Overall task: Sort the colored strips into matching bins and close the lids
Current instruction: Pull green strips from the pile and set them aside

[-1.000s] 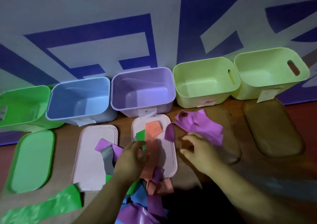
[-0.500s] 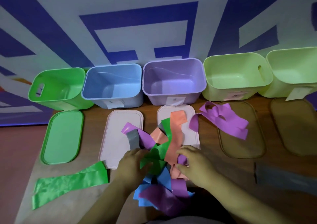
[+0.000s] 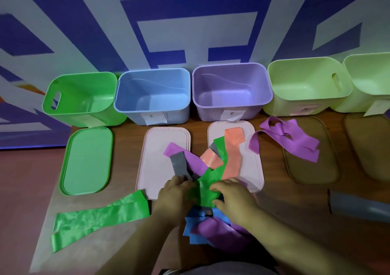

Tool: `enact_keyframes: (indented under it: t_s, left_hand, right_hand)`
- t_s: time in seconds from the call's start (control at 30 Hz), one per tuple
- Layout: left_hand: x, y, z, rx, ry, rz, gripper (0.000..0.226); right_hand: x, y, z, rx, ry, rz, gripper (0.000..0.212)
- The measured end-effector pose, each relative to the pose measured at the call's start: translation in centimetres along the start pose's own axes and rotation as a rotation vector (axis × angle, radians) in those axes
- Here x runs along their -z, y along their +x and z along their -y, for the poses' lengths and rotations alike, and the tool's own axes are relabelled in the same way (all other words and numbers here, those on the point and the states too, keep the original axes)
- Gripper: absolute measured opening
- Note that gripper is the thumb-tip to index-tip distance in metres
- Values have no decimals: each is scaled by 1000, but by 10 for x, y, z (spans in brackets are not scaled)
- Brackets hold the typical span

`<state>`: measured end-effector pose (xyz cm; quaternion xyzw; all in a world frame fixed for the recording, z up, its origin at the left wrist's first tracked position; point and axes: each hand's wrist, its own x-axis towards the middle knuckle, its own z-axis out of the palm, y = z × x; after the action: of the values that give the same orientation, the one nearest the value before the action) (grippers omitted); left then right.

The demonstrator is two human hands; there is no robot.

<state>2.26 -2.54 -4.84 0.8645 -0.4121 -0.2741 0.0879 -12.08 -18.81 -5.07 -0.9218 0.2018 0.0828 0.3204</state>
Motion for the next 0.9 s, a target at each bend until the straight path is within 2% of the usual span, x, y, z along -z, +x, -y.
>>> enact_keyframes:
  t_s: [0.13, 0.27, 0.37, 0.5, 0.63, 0.73, 0.83, 0.9]
  left_hand:
    - [-4, -3, 14, -5, -18, -19, 30]
    - [-3, -10, 23, -25, -243, -55, 12]
    - [8, -20, 24, 44, -530, -71, 16]
    - [38, -32, 27, 102, -822, -180, 18]
    - [69, -43, 40, 128, -847, -315, 22]
    - [84, -55, 58, 154, -857, -403, 20]
    - [96, -72, 78, 187, -903, -495, 19]
    - [100, -85, 97, 249, -919, -580, 20]
  right_hand:
    - [1, -1, 2, 2, -21, -105, 31]
    - [17, -4, 13, 76, 12, -165, 28]
    - [34, -6, 26, 62, 126, -79, 25]
    - [50, 1, 44, 32, 284, 48, 27]
    - [53, 16, 64, 17, 403, 157, 32]
    - [48, 31, 83, 46, 444, 231, 45]
    - [40, 46, 100, 104, 390, 261, 60]
    - [31, 54, 111, 148, 331, 304, 60]
